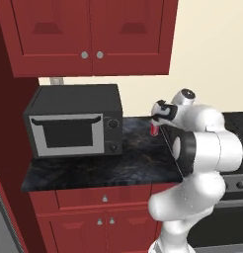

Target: Four empty soda cans are scattered around the kitchen. Gather all the cans and cluster them next to the stove for recycling.

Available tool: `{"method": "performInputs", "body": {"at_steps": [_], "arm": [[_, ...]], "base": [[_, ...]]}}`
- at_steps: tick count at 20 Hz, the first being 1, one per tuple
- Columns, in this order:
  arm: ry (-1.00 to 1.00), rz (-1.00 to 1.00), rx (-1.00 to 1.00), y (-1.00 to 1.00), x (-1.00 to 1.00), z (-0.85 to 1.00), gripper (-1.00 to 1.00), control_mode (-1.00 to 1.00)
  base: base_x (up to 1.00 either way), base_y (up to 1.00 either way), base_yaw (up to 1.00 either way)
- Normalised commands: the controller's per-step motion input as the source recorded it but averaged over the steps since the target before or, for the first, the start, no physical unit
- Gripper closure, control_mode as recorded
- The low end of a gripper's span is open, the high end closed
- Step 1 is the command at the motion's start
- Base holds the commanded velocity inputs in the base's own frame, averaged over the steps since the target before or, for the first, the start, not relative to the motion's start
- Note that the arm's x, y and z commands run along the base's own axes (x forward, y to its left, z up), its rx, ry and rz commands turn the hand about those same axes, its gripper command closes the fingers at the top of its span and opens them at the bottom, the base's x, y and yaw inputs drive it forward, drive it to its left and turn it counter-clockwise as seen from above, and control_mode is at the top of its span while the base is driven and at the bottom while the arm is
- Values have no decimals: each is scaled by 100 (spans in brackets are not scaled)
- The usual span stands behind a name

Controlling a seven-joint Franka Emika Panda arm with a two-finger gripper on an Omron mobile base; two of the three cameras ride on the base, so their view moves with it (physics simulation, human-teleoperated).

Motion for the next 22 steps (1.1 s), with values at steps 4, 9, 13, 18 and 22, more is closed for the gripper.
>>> {"method": "performInputs", "body": {"at_steps": [4,9,13,18,22], "arm": [[-3,0,0,21,-88,54,-100,-100],[0,0,0,18,-83,56,-100,-100],[0,0,0,12,-96,48,-100,-100],[-1,0,0,9,-97,31,-100,-100],[0,-1,0,18,-88,17,-100,-100]], "base": [[0,0,0],[0,0,0],[0,0,0],[0,0,0],[0,0,0]]}}
